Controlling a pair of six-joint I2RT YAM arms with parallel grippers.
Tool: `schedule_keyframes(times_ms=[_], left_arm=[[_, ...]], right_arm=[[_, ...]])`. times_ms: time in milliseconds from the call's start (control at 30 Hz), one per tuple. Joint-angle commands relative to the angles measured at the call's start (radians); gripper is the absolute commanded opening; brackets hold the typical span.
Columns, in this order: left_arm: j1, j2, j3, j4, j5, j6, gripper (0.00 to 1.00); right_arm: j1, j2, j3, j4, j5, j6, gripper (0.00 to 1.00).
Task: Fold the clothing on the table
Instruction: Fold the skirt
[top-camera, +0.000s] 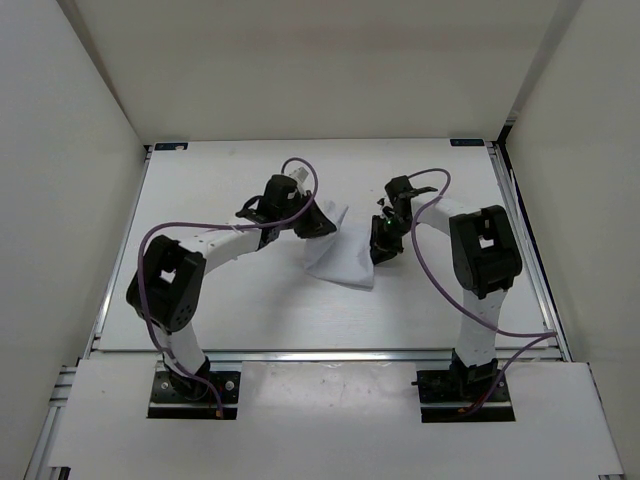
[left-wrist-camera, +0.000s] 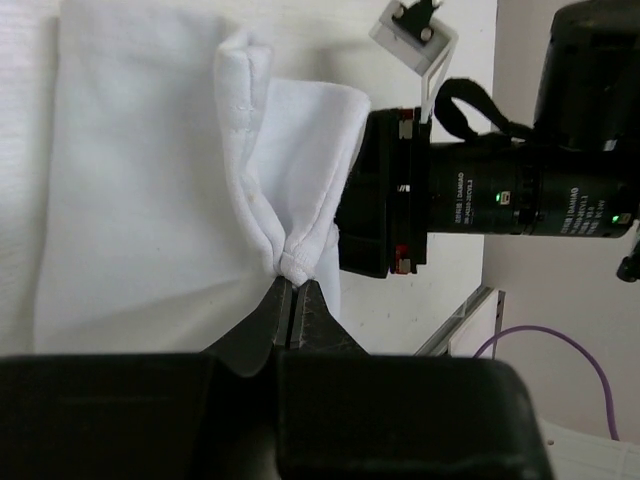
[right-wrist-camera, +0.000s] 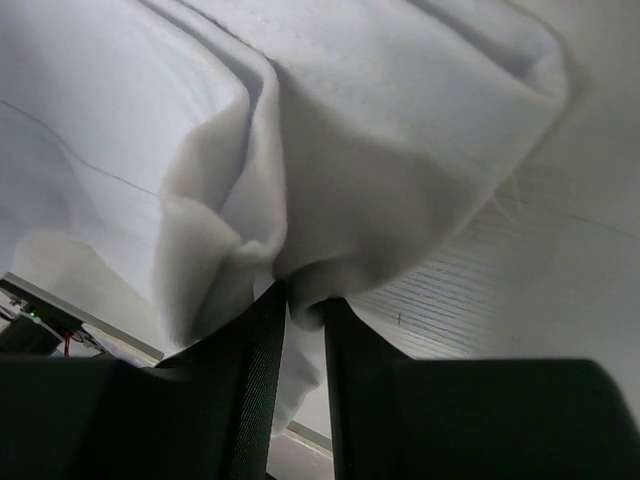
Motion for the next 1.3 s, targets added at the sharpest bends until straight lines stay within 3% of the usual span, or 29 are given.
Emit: schedule_keyframes(times_ms=[0, 367, 700, 767, 800, 833, 1167, 1267], left_arm=[[-0.046, 0.014, 0.046, 0.032, -0.034, -0.037, 0.0], [-0.131, 0.16, 0.179, 0.018, -0.091, -0.061, 0.0], [-0.178, 0.19, 0.106, 0.047, -0.097, -0.097, 0.0], [-0.173, 0.177, 0.071, 0.091, -0.076, -0.129, 0.13], [-0.171, 0.178, 0.049, 0.134, -0.058, -0.155, 0.33], [-0.167, 0.172, 0.038, 0.191, -0.03, -0.184, 0.41], [-0.197, 0.189, 0.058, 0.542, 0.079, -0.431, 0.46], [-0.191, 0.183, 0.081, 0.569, 0.093, -0.451, 0.46]], right_arm=[[0.019, 0.045, 0.019, 0.028, 0.02, 0.013, 0.27], [0.023, 0.039, -0.013, 0.037, 0.042, 0.038, 0.27], [0.017, 0.025, -0.039, 0.037, 0.051, 0.052, 0.27], [0.005, 0.016, -0.049, 0.04, 0.055, 0.052, 0.26], [-0.001, 0.009, -0.058, 0.042, 0.058, 0.052, 0.27], [-0.007, 0.004, -0.058, 0.026, 0.065, 0.055, 0.27], [-0.139, -0.2, -0.221, 0.009, 0.17, 0.055, 0.27], [-0.164, -0.278, -0.247, -0.038, 0.216, 0.044, 0.26]])
